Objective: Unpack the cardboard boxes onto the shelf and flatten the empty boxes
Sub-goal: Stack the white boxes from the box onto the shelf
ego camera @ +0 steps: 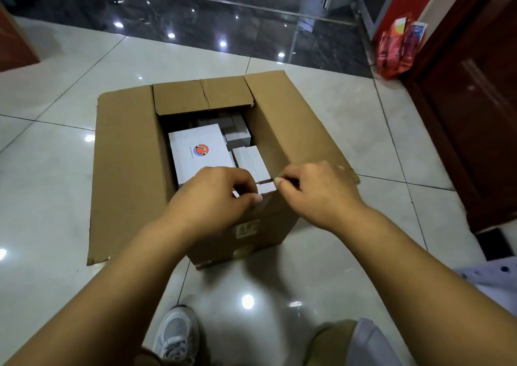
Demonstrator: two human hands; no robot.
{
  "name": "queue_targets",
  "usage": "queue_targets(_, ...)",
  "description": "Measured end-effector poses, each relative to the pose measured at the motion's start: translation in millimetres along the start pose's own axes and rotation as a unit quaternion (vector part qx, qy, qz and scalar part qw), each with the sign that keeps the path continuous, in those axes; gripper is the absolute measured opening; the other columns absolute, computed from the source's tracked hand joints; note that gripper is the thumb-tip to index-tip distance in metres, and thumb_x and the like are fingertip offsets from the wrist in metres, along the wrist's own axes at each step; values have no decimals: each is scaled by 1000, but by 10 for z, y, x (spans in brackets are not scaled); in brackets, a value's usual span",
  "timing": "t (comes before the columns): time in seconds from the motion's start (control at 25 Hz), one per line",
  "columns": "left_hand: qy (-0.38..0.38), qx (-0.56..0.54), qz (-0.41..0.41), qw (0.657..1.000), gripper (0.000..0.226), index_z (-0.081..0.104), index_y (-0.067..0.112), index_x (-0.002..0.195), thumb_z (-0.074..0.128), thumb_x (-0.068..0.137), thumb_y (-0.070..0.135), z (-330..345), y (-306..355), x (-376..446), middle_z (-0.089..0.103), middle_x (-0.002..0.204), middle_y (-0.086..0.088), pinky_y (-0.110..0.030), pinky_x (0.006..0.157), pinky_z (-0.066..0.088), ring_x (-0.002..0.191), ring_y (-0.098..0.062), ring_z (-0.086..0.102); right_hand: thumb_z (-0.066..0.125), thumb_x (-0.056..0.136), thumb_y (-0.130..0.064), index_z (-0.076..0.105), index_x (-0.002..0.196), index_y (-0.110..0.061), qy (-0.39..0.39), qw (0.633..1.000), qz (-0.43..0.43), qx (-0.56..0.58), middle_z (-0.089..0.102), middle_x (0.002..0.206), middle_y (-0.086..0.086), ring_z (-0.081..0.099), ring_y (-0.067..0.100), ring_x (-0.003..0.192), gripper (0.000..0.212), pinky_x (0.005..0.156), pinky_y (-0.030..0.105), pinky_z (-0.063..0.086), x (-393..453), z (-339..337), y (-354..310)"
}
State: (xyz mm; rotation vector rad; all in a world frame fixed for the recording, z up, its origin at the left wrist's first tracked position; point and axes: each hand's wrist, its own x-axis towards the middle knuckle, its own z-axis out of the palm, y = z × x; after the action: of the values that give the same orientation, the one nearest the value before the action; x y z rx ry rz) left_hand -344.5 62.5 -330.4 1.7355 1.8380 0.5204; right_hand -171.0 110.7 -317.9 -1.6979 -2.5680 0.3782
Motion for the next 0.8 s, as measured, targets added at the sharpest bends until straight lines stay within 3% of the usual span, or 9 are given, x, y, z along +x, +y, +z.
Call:
queue_targets(0.16, -128, 4, 27, 991, 8, 72, 37, 83, 67, 84, 43, 8, 13, -102, 65, 77, 25, -10, 61, 43, 75, 9, 58, 53, 94, -42, 60, 123, -31, -162, 987, -8, 22, 65, 113, -5, 60, 17, 97, 32, 80, 31, 52, -156, -49, 65)
queue_targets(0.24, -173, 45, 34, 983, 12, 70, 38, 94, 66, 85, 44, 83, -14, -104, 66, 89, 23, -14, 73, 47, 81, 4, 59, 56, 92, -42, 56, 129, -32, -198, 980, -12, -14, 62, 121, -4, 59, 18, 103, 38, 85, 34, 52, -155, 49, 99)
queue_targets(0.32, -194, 84, 24, 977, 22, 66, 37, 106, 65, 85, 45, 185, -87, -73, 65, 100, 18, -23, 80, 48, 88, -3, 58, 59, 91, -44, 53, 131, -31, -208, 977, -19, -46, 60, 124, -2, 58, 21, 106, 43, 85, 35, 51, -120, 217, 127)
queue_targets(0.44, -175, 133, 15, 975, 33, 62, 32, 117, 64, 86, 43, 336, -243, -21, 63, 110, 10, -24, 78, 47, 93, -10, 58, 60, 91, -44, 51, 131, -24, -190, 978, -40, -78, 56, 125, 3, 51, 24, 114, 46, 84, 33, 44, -74, 499, 156)
queue_targets(0.56, -148, 160, -8, 976, 45, 54, 24, 129, 63, 88, 40, 481, -432, 61, 56, 126, 2, -29, 88, 46, 110, -18, 54, 63, 89, -43, 42, 139, -17, -182, 979, -39, -89, 42, 142, 6, 28, 27, 137, 60, 104, 40, 36, -23, 748, 188)
queue_targets(0.64, -162, 171, -21, 972, 46, 52, 20, 129, 62, 89, 39, 589, -551, 117, 54, 125, -2, -33, 91, 46, 114, -22, 52, 63, 89, -42, 35, 145, -14, -203, 974, -37, -97, 32, 151, 7, 12, 29, 146, 68, 115, 43, 23, 18, 883, 209)
queue_targets(0.8, -184, 218, -1, 959, 21, 55, 13, 103, 60, 91, 30, 741, -690, 170, 57, 106, -5, -30, 73, 41, 96, -22, 54, 62, 90, -41, 45, 135, -13, -176, 980, -29, -82, 45, 136, 7, 38, 28, 132, 55, 114, 38, 23, 92, 994, 237)
